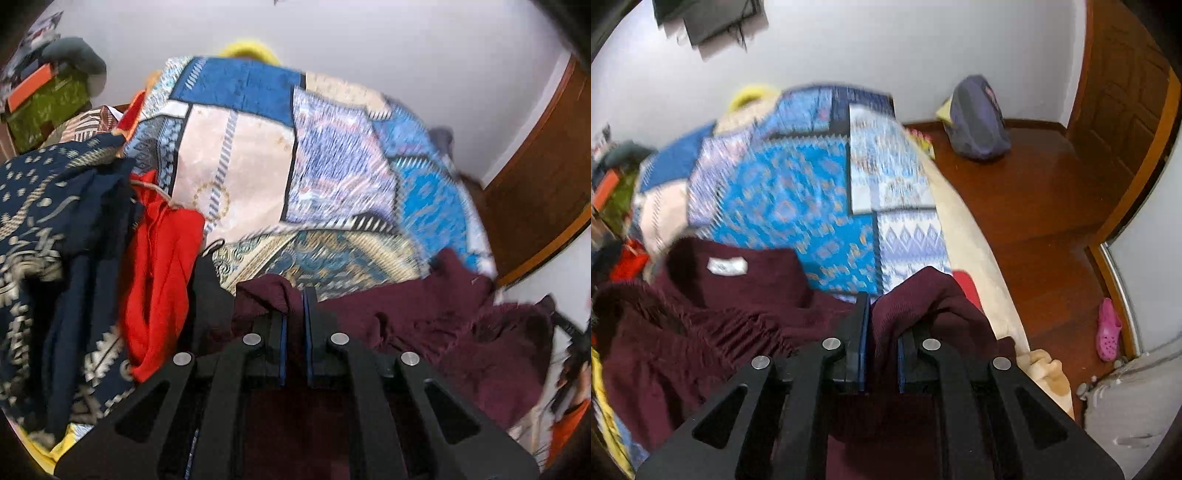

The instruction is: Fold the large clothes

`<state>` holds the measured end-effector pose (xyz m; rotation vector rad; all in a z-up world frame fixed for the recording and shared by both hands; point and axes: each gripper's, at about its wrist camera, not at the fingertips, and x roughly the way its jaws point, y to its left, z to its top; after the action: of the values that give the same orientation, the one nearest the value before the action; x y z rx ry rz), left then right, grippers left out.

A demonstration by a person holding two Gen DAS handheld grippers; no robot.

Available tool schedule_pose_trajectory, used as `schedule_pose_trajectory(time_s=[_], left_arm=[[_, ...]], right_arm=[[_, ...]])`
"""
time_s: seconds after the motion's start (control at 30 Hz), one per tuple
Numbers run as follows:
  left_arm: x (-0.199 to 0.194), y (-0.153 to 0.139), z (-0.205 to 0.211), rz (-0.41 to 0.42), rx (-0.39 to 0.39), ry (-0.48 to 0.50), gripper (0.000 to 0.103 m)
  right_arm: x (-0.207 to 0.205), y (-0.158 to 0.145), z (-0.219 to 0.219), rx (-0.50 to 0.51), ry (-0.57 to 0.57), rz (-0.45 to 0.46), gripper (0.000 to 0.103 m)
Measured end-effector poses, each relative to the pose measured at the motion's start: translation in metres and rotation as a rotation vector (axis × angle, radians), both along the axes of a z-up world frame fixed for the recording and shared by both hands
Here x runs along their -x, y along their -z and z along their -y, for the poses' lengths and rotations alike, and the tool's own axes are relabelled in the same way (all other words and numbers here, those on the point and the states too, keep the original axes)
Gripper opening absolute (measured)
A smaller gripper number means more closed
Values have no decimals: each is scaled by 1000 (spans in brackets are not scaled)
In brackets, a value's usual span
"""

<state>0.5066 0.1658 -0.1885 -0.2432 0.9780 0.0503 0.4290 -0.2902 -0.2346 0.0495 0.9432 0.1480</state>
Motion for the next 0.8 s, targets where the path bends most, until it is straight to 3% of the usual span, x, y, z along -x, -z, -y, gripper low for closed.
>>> schedule_pose_trajectory(time_s=[0.17,0.33,0.4,0.5,0.67,0.7,0.73,0.8], left_arm=[[1,17,10,-54,-74,60,9],[14,-2,17,-51,-112,109,16],[24,-16,21,-33,-125,143,21],[35,-37,23,-20,-110,175,28],[47,-59,22,-13,-43,172,33],[50,-64,21,-1,-42,164,39],[54,-70,21,25,-55,146,61],[63,-83,18,106,-79,99,84]], right_arm=[[5,19,-8,94,-36,-79,18],[28,-2,-6,123,-38,-67,21],[33,-10,-7,136,-37,-59,31],[50,-29,-7,233,-28,12,54],[75,-61,4,267,-37,91,55],[79,-66,5,249,-46,96,55],[83,-69,5,231,-54,98,55],[87,-71,0,200,-70,94,55]])
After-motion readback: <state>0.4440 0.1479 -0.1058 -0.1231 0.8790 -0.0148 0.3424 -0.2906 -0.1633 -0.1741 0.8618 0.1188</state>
